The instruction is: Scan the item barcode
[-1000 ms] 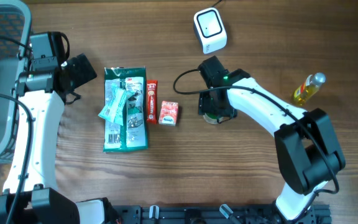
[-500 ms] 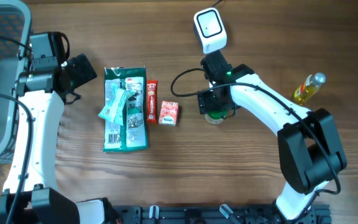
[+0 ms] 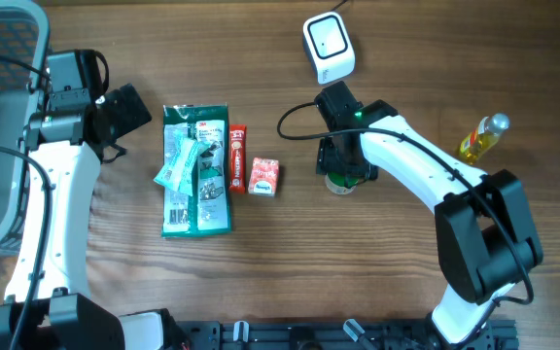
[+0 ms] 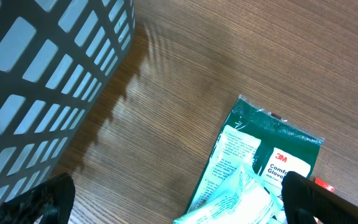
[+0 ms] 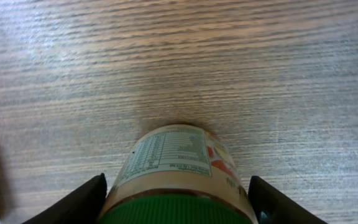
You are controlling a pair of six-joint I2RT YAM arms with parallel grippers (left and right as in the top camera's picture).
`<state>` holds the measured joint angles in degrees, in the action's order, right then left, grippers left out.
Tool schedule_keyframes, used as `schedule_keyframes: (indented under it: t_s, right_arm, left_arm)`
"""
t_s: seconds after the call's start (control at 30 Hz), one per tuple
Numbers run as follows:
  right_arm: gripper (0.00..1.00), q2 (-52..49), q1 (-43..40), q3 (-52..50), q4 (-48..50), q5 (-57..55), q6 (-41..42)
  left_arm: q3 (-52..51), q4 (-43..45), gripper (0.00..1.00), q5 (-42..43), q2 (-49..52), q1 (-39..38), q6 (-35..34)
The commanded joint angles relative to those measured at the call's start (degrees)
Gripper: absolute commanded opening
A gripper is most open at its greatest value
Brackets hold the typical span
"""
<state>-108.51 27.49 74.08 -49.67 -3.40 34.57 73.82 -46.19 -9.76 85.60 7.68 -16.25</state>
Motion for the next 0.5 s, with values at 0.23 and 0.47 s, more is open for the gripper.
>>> schedule_keyframes:
  t_s: [0.23, 0.47]
  right_arm:
    - [0.77, 1.0, -0.1, -0.7, -1.1, 1.8, -3.1]
    - [0.76, 0.8, -0.1, -3.0, 0.2, 1.8, -3.0]
  left_arm:
    - [0.3, 0.2, 1.0, -0.1, -0.1, 0.3, -0.7]
    - [0.3, 0.2, 1.0, -0.1, -0.1, 0.3, -0.7]
